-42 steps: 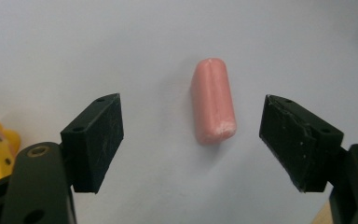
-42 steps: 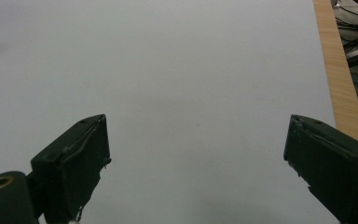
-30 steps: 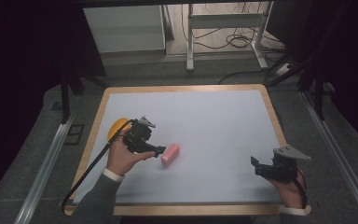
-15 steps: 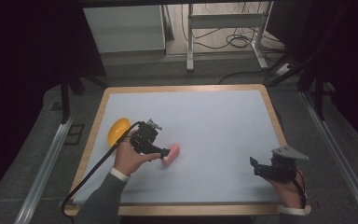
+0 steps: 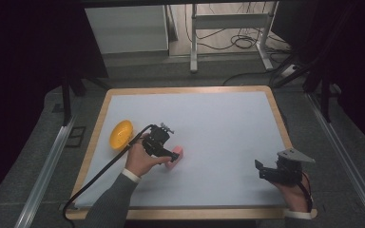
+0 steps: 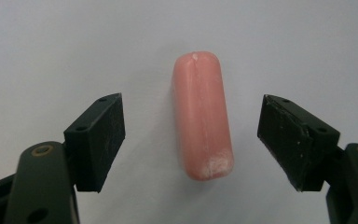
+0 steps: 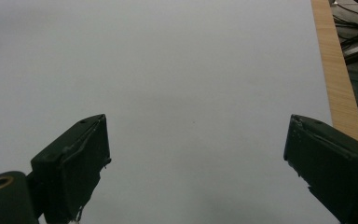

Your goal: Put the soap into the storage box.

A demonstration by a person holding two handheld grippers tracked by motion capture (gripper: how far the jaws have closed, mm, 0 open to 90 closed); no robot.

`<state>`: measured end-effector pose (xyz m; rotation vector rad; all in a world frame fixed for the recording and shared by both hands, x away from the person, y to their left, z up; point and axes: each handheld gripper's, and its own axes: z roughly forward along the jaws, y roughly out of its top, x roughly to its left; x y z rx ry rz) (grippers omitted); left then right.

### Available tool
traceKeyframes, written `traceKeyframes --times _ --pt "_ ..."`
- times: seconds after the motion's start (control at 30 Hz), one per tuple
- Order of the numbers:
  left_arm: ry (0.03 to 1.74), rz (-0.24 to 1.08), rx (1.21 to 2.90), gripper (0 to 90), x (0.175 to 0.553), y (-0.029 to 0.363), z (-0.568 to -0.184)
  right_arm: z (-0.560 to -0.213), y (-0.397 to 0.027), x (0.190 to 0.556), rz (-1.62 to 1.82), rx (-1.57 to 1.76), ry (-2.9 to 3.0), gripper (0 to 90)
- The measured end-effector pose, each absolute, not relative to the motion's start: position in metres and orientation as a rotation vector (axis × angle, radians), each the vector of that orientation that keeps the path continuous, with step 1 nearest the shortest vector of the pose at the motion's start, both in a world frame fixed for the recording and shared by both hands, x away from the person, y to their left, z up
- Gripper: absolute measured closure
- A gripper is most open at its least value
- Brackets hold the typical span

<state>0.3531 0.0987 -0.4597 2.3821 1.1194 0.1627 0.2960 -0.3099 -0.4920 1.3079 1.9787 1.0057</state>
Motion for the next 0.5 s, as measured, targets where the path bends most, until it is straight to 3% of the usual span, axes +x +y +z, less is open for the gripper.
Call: traceKeyframes --times 0.5 --pt "1.154 0.109 2.418 24.3 0.362 0.084 -0.482 -0.494 -0.308 0.297 0.993 1.308 1.989 6.6"
